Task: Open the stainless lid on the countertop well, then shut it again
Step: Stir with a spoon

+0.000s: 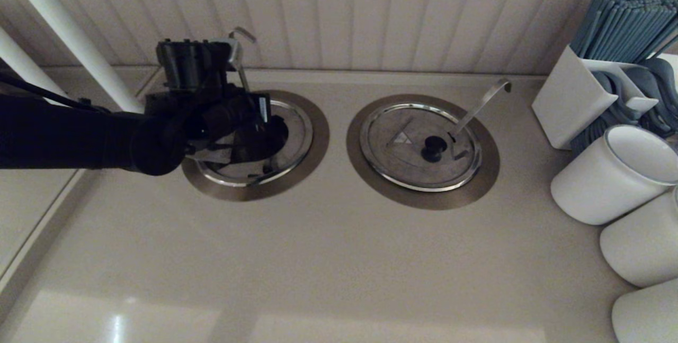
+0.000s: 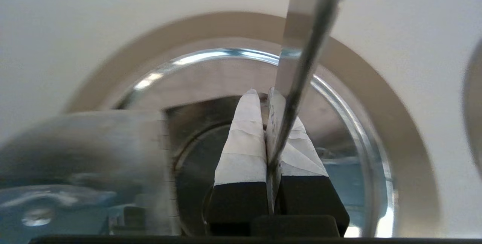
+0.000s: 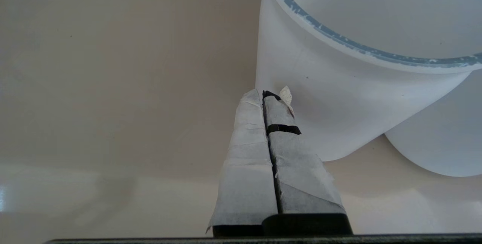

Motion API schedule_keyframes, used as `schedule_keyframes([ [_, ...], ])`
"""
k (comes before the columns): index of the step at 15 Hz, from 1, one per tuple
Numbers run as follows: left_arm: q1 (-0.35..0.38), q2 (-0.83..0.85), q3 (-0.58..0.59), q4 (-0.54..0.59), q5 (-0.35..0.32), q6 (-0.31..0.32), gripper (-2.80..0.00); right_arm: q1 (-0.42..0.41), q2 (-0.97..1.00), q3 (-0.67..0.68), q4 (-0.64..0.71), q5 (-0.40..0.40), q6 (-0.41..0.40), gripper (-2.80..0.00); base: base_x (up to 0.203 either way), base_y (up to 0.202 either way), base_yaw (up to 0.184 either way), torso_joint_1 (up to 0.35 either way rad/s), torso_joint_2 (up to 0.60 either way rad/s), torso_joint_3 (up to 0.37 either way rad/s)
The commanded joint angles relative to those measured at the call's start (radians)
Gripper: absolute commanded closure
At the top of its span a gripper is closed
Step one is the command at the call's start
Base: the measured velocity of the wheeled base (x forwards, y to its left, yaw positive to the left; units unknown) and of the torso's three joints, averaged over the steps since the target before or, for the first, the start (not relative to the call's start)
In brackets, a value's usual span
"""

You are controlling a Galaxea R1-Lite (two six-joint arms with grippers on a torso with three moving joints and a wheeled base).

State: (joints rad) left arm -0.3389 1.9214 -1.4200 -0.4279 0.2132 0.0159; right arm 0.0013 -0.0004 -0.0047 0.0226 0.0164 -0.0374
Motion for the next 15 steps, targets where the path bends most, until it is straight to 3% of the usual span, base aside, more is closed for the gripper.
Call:
schedule_keyframes([
  [1, 0.012, -0.028, 0.006, 0.004, 0.001, 0.005, 0.00, 0.000, 0.000, 0.000, 0.000, 0.000, -0.001, 0.00, 0.000, 0.000, 0.000, 0.000, 0.00, 0.000],
  [6, 0.004, -0.067, 0.044, 0.069, -0.012, 0.039, 0.00, 0.000, 0.000, 0.000, 0.000, 0.000, -0.001, 0.00, 0.000, 0.000, 0.000, 0.000, 0.00, 0.000],
  [10, -0.060, -0.038, 0.037, 0.048, -0.012, -0.024, 0.00, 0.000, 0.000, 0.000, 0.000, 0.000, -0.001, 0.00, 0.000, 0.000, 0.000, 0.000, 0.00, 0.000],
  [15, -0.046, 0.019, 0.009, -0.031, 0.003, -0.027, 0.00, 0.000, 0.000, 0.000, 0.000, 0.000, -0.001, 0.00, 0.000, 0.000, 0.000, 0.000, 0.00, 0.000],
])
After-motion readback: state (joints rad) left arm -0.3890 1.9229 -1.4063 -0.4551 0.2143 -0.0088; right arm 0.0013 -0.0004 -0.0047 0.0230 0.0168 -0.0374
